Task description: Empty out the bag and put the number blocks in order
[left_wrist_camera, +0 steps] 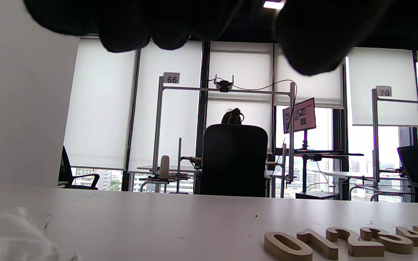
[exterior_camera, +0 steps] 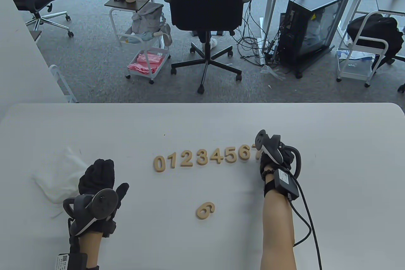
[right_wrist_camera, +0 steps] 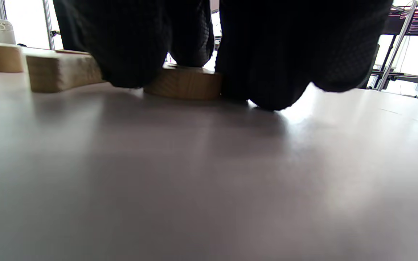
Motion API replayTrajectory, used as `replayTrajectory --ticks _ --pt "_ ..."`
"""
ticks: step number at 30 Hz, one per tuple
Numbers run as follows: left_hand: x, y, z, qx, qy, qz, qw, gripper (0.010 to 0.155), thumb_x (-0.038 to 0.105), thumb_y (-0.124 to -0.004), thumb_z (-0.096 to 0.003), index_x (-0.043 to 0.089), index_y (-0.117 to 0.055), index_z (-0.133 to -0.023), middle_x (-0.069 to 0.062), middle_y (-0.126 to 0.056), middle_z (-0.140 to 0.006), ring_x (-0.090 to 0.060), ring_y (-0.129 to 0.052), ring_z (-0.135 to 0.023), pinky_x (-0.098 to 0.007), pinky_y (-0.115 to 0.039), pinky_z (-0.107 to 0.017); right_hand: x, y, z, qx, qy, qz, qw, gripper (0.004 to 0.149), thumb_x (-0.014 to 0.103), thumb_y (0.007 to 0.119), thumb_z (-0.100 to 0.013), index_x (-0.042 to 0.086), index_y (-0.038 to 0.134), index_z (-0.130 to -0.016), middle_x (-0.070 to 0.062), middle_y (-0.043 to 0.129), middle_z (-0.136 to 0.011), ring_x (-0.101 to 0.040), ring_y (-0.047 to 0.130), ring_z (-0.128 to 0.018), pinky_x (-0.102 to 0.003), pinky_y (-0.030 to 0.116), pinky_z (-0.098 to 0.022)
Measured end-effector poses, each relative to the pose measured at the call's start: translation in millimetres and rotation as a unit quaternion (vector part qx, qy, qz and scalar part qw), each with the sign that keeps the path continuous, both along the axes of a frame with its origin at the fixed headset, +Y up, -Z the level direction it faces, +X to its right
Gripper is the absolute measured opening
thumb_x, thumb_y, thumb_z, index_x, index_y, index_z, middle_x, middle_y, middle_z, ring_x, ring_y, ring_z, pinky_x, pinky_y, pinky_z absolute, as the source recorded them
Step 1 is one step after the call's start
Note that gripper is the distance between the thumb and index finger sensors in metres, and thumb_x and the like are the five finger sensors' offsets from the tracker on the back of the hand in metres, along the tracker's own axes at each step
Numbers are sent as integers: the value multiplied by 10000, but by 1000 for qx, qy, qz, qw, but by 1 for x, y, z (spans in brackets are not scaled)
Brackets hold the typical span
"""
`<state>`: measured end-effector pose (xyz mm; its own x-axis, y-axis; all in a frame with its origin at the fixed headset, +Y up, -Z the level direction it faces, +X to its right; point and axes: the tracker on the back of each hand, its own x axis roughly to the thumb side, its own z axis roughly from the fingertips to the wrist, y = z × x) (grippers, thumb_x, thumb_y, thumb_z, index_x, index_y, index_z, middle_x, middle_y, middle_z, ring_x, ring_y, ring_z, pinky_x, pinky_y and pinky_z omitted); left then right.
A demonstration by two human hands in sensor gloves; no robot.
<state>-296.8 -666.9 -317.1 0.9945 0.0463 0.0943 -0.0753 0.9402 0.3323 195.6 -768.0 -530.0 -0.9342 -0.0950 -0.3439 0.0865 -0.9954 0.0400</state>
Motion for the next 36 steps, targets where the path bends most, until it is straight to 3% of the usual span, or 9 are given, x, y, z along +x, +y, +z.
replayTrajectory --ticks 13,20,28,33,36 --pt "0 0 0 3 -1 3 1000 832 494 -796 -488 24 -511 -1112 -320 -519 -1120 -597 -669 -977 -734 -597 -676 2 -3 0 -4 0 -5 1000 673 389 873 -439 113 682 -1022 -209 889 -893 -422 989 -667 -535 879 -509" --pt "0 0 0 4 -6 6 1000 834 494 -796 -487 24 -509 -1113 -319 -518 -1120 -597 -667 -978 -734 -597 -676 9 25 17 28 12 -29 999 636 414 798 -488 98 681 -1028 -240 829 -944 -455 952 -724 -559 857 -537" --pt "7 1 3 8 -25 8 1000 834 494 -796 -488 23 -510 -1113 -319 -517 -1121 -597 -666 -979 -735 -596 -676 -3 84 78 81 109 -156 978 629 420 765 -510 96 674 -1042 -286 725 -1021 -530 856 -819 -627 780 -602" --pt "12 0 3 6 -38 6 999 834 494 -796 -488 22 -510 -1113 -319 -518 -1121 -598 -666 -978 -735 -597 -675 -38 97 132 106 210 -178 956 653 437 758 -513 108 639 -1065 -292 686 -1049 -555 812 -857 -650 748 -627" --pt "14 0 4 7 -44 7 999 832 494 -796 -488 24 -511 -1113 -321 -518 -1120 -598 -667 -977 -735 -596 -675 -67 94 158 65 299 -175 936 673 430 771 -512 136 591 -1090 -255 598 -1115 -567 706 -942 -675 675 -679"
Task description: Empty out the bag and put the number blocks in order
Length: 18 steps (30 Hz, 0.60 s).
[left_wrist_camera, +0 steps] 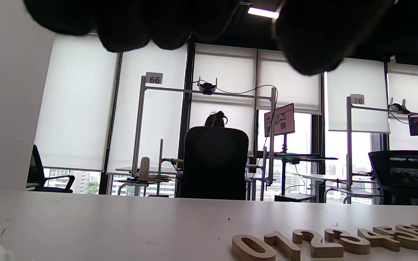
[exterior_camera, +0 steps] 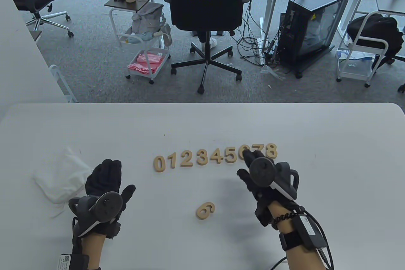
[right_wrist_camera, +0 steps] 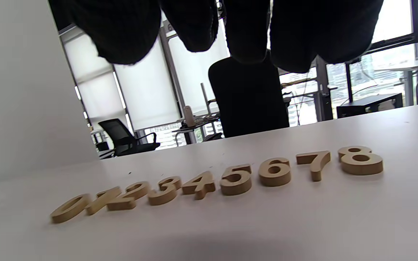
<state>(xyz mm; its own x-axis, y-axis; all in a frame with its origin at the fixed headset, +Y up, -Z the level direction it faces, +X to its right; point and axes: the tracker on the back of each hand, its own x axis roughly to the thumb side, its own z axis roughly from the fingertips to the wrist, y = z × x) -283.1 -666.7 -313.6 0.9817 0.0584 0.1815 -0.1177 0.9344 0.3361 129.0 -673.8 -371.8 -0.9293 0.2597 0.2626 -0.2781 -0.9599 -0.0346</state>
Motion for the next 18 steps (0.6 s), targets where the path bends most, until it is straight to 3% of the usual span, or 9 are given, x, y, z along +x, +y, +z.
replayTrajectory --ticks 7,14,18 --pt "4 -2 0 -6 -11 -1 1000 832 495 -795 -488 26 -510 -1113 -318 -520 -1121 -598 -669 -977 -735 -597 -674 -61 -16 37 -8 114 34 993 687 384 836 -484 165 586 -1086 -179 621 -1127 -529 700 -976 -684 643 -709" --pt "7 -5 -2 -11 -13 -11 1000 832 495 -795 -488 25 -511 -1113 -320 -520 -1120 -597 -669 -977 -734 -598 -675 -97 -53 41 -47 148 75 985 696 354 850 -481 190 560 -1092 -161 572 -1152 -554 633 -1002 -706 594 -723" --pt "8 -4 -2 -11 -8 -16 1000 832 495 -794 -488 24 -512 -1113 -322 -520 -1119 -596 -669 -977 -734 -597 -675 -111 -80 41 -71 168 153 971 681 331 818 -501 222 511 -1099 -161 472 -1179 -572 589 -1007 -703 572 -729"
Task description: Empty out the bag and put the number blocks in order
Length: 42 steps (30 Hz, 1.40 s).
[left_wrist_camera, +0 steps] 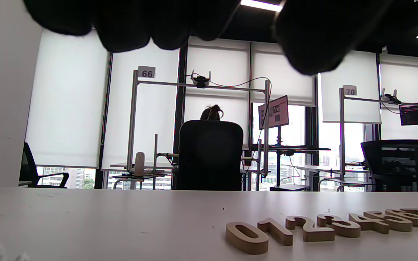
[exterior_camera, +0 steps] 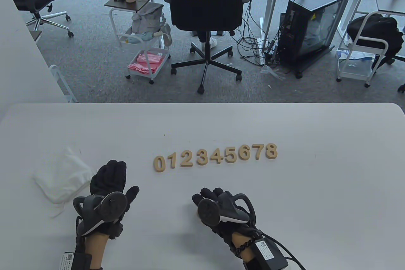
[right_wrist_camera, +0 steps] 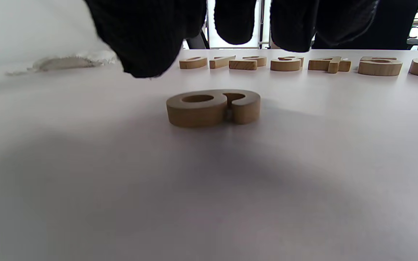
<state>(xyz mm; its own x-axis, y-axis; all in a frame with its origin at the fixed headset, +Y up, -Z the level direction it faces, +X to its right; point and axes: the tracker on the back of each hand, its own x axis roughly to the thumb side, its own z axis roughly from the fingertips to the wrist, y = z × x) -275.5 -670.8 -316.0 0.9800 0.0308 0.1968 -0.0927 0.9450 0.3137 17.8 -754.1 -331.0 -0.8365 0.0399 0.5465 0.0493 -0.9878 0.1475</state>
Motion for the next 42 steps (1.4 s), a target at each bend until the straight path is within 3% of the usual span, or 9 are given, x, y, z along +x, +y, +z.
replayTrajectory --ticks 7,13,22,32,37,42 --pt "-1 0 0 0 7 -2 1000 832 495 -794 -488 24 -512 -1112 -318 -520 -1120 -596 -669 -977 -735 -597 -675 -6 -15 -2 -28 9 22 999 642 276 794 -519 265 499 -1089 -143 460 -1182 -575 561 -1015 -705 551 -734" --pt "-1 0 1 -3 9 -2 1000 833 494 -796 -487 24 -512 -1112 -319 -520 -1120 -597 -669 -977 -734 -598 -675 -4 -20 -2 -23 -1 33 999 601 244 798 -515 272 554 -1064 -150 532 -1151 -527 664 -978 -664 622 -719" --pt "-1 -1 0 -3 8 -1 1000 832 495 -795 -487 24 -512 -1112 -320 -520 -1120 -599 -667 -977 -735 -597 -675 -5 -22 -5 7 -6 42 999 608 288 808 -493 268 579 -1056 -143 644 -1074 -451 732 -916 -603 691 -695" --pt "-2 -1 0 -3 9 3 1000 833 495 -795 -487 24 -511 -1113 -320 -519 -1120 -597 -668 -976 -735 -598 -674 -4 -20 -4 29 -17 36 999 635 341 805 -490 180 592 -1066 -208 731 -979 -449 817 -822 -600 758 -650" --pt "-3 -1 0 -1 10 6 1000 833 496 -795 -487 23 -512 -1112 -321 -520 -1120 -598 -668 -976 -734 -597 -675 5 -12 -7 17 -43 -20 999 635 347 801 -494 186 582 -1068 -237 704 -966 -451 873 -808 -595 816 -629" --pt "-5 -1 0 -1 10 9 1000 833 496 -794 -487 24 -510 -1112 -318 -519 -1121 -596 -668 -977 -734 -597 -675 32 -2 -14 -31 -73 -147 986 613 314 822 -494 203 604 -1057 -248 672 -984 -411 912 -792 -552 852 -621"
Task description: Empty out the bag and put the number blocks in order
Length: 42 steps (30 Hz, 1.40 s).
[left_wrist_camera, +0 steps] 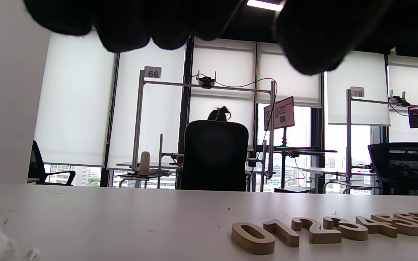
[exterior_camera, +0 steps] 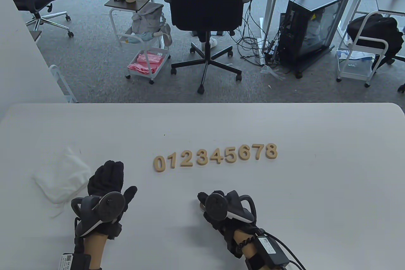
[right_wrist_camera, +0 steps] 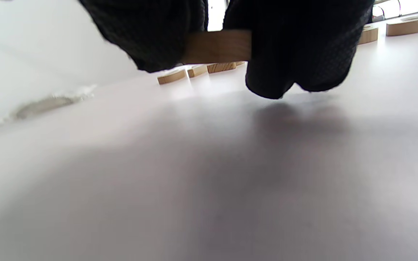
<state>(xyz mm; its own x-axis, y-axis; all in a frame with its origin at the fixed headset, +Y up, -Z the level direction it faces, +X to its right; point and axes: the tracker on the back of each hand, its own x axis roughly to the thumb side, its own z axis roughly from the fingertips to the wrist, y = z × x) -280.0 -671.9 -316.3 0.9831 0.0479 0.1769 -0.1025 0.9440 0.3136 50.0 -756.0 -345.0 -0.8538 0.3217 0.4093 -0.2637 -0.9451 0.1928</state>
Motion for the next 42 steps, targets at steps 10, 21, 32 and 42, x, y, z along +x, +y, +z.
replayTrajectory --ticks 10,21,32,42 --pt "-2 1 -1 4 1 0 1000 833 497 -793 -488 26 -508 -1113 -319 -517 -1121 -596 -667 -978 -733 -597 -676 63 30 -11 -1 -79 -142 987 582 317 832 -493 160 678 -1032 -236 718 -1028 -386 956 -697 -517 899 -541" --pt "-4 2 0 9 5 2 1000 834 497 -793 -487 24 -510 -1113 -320 -518 -1121 -597 -668 -977 -735 -597 -674 152 51 -35 71 -216 -111 967 538 357 811 -507 193 712 -1010 -263 777 -966 -347 986 -656 -463 933 -494" --pt "-7 1 -1 3 17 3 1000 833 498 -793 -487 24 -512 -1112 -320 -519 -1120 -596 -667 -978 -735 -596 -675 236 57 -75 76 -354 -35 931 513 338 793 -518 187 716 -1002 -261 771 -972 -357 987 -690 -479 931 -524" --pt "-11 0 -4 -3 28 2 1000 834 499 -793 -487 25 -511 -1113 -319 -518 -1121 -598 -666 -977 -735 -596 -675 245 45 -116 64 -391 24 918 511 340 799 -511 182 730 -992 -248 779 -971 -353 992 -690 -475 933 -528"
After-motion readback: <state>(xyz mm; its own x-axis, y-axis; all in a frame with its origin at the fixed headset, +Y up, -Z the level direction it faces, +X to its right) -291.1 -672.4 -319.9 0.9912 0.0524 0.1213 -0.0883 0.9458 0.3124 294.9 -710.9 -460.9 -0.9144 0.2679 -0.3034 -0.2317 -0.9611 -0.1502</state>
